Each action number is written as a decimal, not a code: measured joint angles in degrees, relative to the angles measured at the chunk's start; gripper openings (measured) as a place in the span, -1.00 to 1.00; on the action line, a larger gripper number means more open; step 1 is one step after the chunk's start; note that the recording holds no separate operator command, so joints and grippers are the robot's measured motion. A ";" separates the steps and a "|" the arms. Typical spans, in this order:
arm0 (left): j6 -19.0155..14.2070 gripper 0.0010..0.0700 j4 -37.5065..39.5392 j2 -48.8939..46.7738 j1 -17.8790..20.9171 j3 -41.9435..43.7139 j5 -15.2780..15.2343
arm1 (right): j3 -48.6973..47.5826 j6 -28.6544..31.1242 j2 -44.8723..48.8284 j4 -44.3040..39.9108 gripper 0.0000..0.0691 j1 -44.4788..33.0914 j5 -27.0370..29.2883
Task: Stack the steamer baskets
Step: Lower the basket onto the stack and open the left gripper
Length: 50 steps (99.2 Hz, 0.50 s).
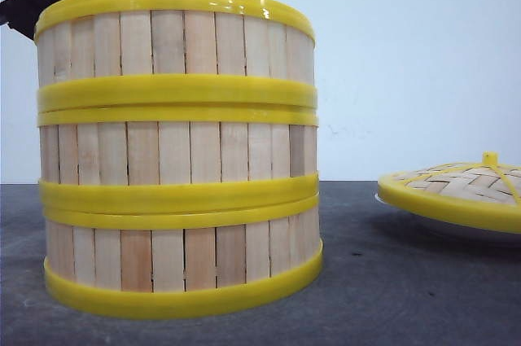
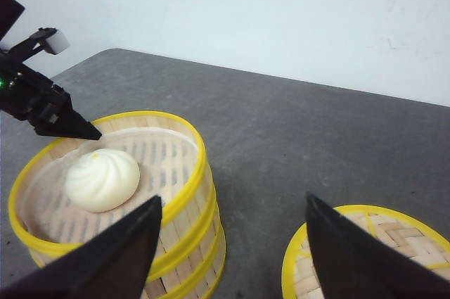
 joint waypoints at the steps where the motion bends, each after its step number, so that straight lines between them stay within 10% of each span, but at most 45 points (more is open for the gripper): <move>1: 0.00 -0.97 0.02 0.00 0.00 0.00 0.00 | 0.00 0.00 0.00 0.00 0.16 0.00 0.00; 50: -0.83 -0.34 3.13 0.44 0.04 0.00 -0.68 | 0.00 0.02 0.00 -1.51 0.18 0.00 0.00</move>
